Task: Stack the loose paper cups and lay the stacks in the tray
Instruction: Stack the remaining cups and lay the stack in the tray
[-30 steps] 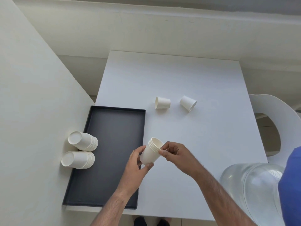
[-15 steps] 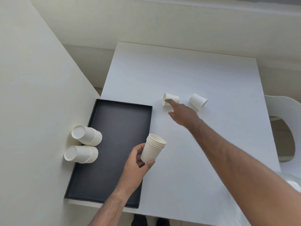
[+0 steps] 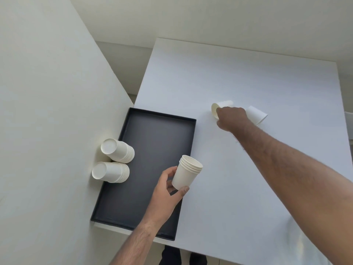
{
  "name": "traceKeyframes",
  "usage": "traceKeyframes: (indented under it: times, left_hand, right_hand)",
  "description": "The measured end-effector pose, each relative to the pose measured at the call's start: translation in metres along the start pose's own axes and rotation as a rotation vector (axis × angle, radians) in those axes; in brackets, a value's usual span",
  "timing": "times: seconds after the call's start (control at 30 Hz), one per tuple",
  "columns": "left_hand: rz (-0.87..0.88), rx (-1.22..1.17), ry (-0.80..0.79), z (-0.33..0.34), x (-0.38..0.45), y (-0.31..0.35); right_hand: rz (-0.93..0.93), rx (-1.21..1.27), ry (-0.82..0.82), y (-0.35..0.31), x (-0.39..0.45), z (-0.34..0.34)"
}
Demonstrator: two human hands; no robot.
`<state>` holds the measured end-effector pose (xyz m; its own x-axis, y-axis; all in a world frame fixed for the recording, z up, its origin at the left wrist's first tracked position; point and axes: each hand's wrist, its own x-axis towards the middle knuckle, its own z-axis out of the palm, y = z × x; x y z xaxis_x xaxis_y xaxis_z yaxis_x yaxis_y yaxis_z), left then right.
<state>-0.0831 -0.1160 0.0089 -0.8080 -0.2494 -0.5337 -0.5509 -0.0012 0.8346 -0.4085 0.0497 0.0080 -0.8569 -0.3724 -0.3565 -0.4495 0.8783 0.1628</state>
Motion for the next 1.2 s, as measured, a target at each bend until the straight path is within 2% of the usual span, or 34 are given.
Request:
traceKeyframes:
  times: [0.1, 0.17, 0.27, 0.37, 0.43, 0.53, 0.63, 1.03, 1.13, 1.2]
  left_hand:
    - [-0.003, 0.010, 0.003, 0.000, 0.001, 0.000]
    - [-0.008, 0.003, -0.002, 0.000, 0.002, 0.001]
    - [-0.004, 0.011, -0.014, 0.001, 0.004, 0.004]
    - [0.003, 0.025, -0.016, -0.001, 0.006, 0.007]
    - [0.007, 0.020, -0.012, -0.002, 0.008, 0.009]
    - [0.019, 0.004, 0.003, -0.002, 0.010, 0.012]
    - [0.033, 0.005, 0.018, 0.000, 0.010, 0.016]
    - [0.095, 0.023, -0.034, 0.003, 0.003, 0.025]
    - [0.074, 0.032, -0.056, 0.008, 0.001, 0.024]
    - [0.058, 0.032, -0.059, 0.013, 0.001, 0.023]
  right_hand:
    - [0.015, 0.048, 0.072, 0.004, -0.006, -0.003]
    - [0.068, 0.222, 0.122, 0.005, -0.016, -0.008]
    - [0.154, 0.713, 0.110, 0.006, -0.042, -0.019]
    - [0.150, 1.262, 0.071, 0.003, -0.081, -0.026]
    - [0.158, 1.480, 0.009, 0.000, -0.107, -0.023]
    - [0.179, 1.664, -0.102, -0.008, -0.140, -0.014]
    - [0.177, 1.690, -0.158, -0.013, -0.165, -0.007]
    - [0.013, 1.436, -0.368, -0.035, -0.197, 0.007]
    - [-0.048, 1.522, -0.403, -0.024, -0.199, 0.017]
    - [0.012, 1.653, -0.337, -0.013, -0.195, 0.026]
